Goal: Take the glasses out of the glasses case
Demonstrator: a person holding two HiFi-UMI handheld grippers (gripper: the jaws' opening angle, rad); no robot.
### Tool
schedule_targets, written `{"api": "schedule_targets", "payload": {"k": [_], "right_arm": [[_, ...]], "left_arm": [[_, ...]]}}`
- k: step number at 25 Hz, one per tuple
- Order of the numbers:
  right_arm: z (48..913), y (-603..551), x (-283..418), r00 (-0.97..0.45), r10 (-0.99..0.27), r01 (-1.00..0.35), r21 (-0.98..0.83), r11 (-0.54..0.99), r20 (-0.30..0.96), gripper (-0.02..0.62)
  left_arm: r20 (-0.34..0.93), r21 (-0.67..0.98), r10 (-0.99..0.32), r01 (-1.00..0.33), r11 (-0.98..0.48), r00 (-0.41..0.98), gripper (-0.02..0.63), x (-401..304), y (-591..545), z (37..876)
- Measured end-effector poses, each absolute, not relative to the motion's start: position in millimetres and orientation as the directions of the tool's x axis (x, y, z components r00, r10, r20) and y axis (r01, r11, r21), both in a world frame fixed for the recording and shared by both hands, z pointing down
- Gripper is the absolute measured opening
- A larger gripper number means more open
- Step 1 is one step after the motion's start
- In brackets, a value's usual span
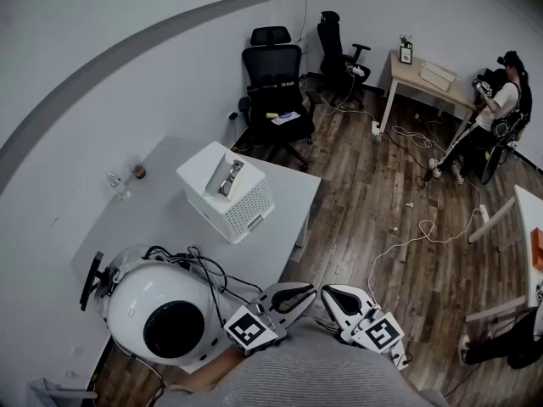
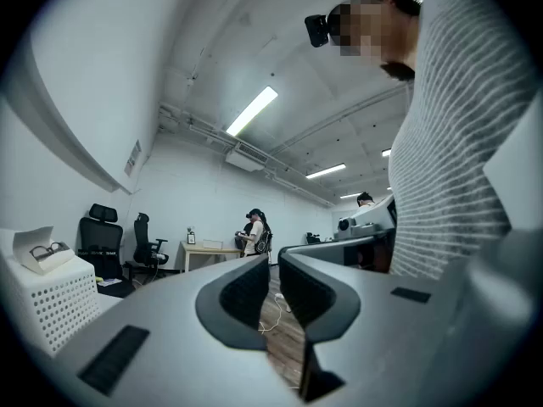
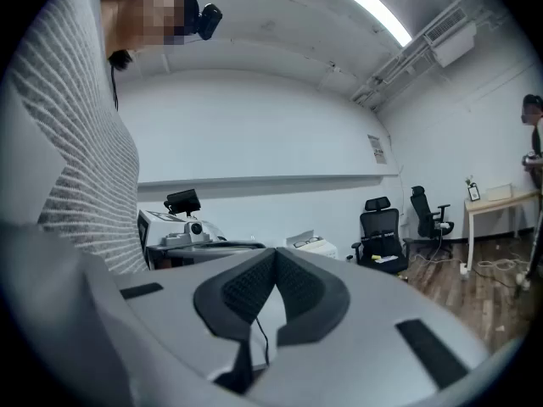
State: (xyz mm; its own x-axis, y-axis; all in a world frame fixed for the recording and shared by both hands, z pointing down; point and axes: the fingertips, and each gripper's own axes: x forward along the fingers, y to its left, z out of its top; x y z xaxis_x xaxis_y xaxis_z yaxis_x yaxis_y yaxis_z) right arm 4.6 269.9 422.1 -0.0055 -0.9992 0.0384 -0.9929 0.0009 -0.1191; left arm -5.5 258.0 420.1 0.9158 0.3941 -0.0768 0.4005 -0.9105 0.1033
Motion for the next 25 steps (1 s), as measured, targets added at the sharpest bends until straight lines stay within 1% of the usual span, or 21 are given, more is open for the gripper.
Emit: {"api": "schedule_targets", "payload": {"k": [3, 13, 20, 25], "right_arm": [[421.8, 269.3, 6.3, 0.002, -0.999, -0.993, -0.115, -0.006, 0.034, 0.012], [420.8, 263.4, 4.1, 0.000, -1.000, -0.994, -0.113, -0.004, 0.031, 0.012], [419.5, 261.5, -0.9, -0.035, -0.999, -0.991, -0.126, 0.035, -0.005, 0.014], [425.3, 263.4, 1.9, -0.031, -0.999, -0.990, -0.135, 0.029, 0.010, 0.014]], "left_arm": [[-0.080, 0.055, 0.387, 0.392, -0.918, 0.918, 0.048, -4.4, 251.1, 416.3], [-0.061, 0.069, 0.386, 0.390, -0.918, 0.920, 0.048, -5.3, 245.9, 418.1], [-0.071, 0.057, 0.378, 0.382, -0.922, 0.923, 0.048, -6.1, 241.8, 420.8], [-0.062, 0.080, 0.381, 0.385, -0.919, 0.923, 0.048, -2.2, 244.4, 424.5]]}}
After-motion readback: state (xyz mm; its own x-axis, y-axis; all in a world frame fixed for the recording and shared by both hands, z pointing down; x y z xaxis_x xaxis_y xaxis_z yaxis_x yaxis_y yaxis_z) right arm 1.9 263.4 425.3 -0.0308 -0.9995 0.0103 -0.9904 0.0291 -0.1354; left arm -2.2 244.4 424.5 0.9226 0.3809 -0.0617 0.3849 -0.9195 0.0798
